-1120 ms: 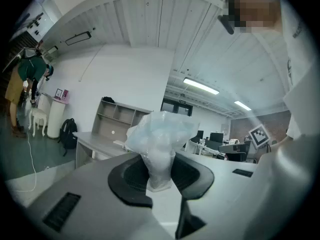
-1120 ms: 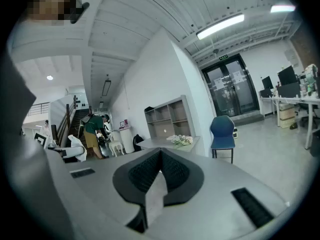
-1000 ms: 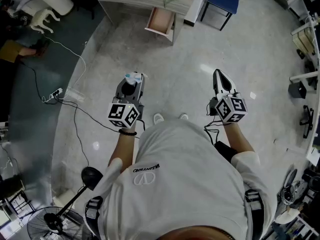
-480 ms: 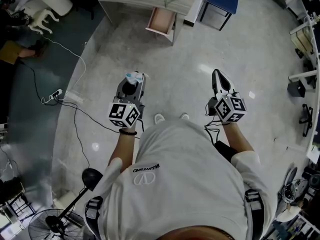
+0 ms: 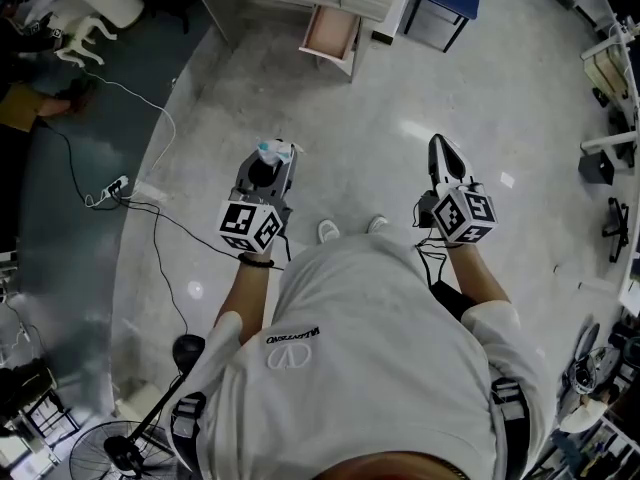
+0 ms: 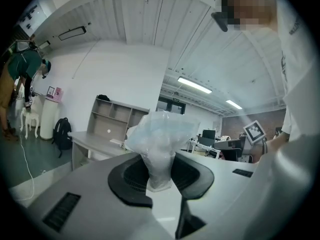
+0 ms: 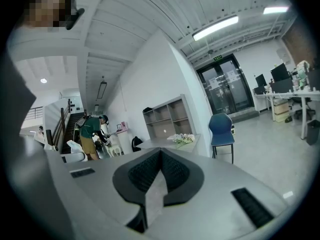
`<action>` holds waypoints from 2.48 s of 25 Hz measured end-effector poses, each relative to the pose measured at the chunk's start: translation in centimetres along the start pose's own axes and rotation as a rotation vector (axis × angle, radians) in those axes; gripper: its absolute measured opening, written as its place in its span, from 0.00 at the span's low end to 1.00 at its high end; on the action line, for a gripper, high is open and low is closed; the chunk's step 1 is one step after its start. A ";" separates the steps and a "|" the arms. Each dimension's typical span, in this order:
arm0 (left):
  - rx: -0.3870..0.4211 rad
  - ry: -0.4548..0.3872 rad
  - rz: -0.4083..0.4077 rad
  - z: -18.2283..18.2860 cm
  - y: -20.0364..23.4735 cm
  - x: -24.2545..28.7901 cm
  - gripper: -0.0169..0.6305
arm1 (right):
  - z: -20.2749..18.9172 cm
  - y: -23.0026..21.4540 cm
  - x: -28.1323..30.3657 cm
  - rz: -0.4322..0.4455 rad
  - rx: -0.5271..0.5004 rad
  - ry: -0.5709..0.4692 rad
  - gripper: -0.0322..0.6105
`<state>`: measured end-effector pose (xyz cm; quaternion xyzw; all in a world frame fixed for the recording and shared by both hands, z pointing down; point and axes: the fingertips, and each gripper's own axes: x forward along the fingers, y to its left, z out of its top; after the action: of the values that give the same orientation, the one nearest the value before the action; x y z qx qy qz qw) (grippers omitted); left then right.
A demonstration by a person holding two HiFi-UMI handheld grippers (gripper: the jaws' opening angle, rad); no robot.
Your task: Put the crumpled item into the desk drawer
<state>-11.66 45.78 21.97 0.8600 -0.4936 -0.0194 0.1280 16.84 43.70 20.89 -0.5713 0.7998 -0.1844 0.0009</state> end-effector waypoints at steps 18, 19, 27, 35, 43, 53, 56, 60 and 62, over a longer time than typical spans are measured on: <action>-0.027 0.038 0.005 -1.1 2.0 3.9 0.18 | -0.8 -0.7 4.4 0.023 0.003 0.048 0.05; -0.025 0.038 0.009 -1.0 2.2 4.4 0.18 | -0.7 -0.8 4.9 0.029 0.003 0.049 0.05; -0.020 0.026 0.033 0.5 4.0 9.4 0.17 | 1.2 -2.2 10.5 0.077 0.010 0.054 0.05; -0.022 0.030 0.052 1.2 5.5 16.0 0.18 | 3.4 -4.9 16.4 0.129 -0.003 0.069 0.05; -0.021 0.024 0.091 1.8 6.3 21.4 0.18 | 4.3 -7.5 21.4 0.185 0.000 0.103 0.05; -0.026 0.035 0.098 1.8 6.4 25.4 0.18 | 4.8 -10.5 24.3 0.186 0.016 0.117 0.05; -0.022 0.036 0.094 2.1 7.0 26.3 0.18 | 4.8 -11.3 25.1 0.173 0.019 0.121 0.05; -0.027 0.041 0.090 2.2 8.1 27.5 0.18 | 4.3 -11.8 26.4 0.157 0.023 0.134 0.05; -0.028 0.044 0.083 2.2 8.8 28.3 0.18 | 4.1 -11.8 27.3 0.154 0.022 0.143 0.05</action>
<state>-4.93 16.98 24.59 0.8370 -0.5257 -0.0020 0.1519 19.01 14.28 26.31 -0.4936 0.8372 -0.2328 -0.0358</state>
